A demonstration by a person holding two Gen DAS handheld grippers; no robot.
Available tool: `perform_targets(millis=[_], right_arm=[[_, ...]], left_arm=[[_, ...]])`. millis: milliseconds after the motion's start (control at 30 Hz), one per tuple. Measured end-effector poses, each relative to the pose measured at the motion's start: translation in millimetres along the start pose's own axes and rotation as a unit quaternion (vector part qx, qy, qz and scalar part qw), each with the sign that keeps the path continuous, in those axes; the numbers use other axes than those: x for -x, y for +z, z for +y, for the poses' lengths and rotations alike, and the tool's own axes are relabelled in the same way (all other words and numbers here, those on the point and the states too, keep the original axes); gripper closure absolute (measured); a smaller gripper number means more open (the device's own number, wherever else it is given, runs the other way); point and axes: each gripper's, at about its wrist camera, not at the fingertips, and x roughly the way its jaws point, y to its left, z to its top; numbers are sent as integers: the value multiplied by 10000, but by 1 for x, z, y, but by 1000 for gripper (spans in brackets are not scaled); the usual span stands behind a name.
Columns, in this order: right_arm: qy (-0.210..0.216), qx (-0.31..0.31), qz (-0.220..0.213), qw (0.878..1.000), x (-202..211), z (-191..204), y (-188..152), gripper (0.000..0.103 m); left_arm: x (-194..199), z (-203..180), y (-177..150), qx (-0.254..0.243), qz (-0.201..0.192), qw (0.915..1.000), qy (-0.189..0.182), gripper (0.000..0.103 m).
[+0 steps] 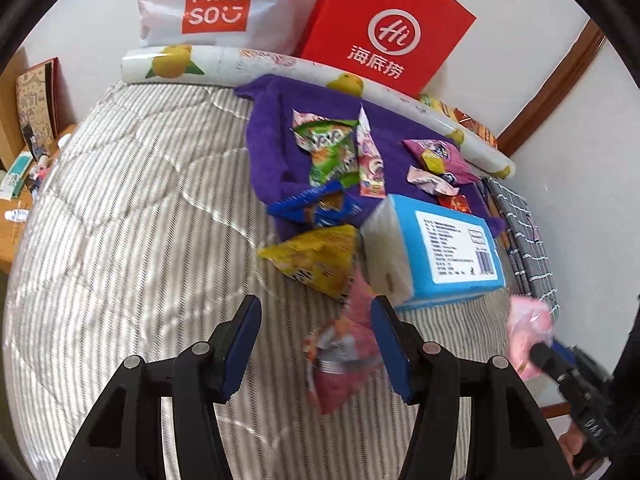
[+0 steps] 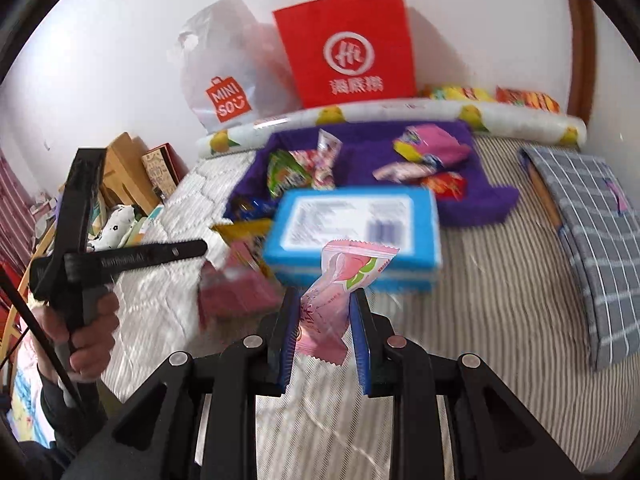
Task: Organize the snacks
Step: 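Grasp the pink peach candy packet with the right tool and lift it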
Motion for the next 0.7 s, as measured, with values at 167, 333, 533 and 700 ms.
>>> perform_targets(millis=[167, 333, 533, 700], right_arm=[[79, -255, 289, 9992, -13, -36, -25, 78], [201, -435, 529, 9974, -30, -60, -39, 78], [293, -480, 627, 9964, -40, -75, -47, 76], [-4, -380, 540, 9978, -32, -76, -50, 53]], left_arm=[[-3, -6, -5, 9, -6, 10000, 54, 49], [-5, -3, -11, 75, 17, 9999, 113, 49], [-3, 0, -13, 81, 27, 9998, 178, 48], [1, 5, -13, 114, -4, 9998, 178, 48]])
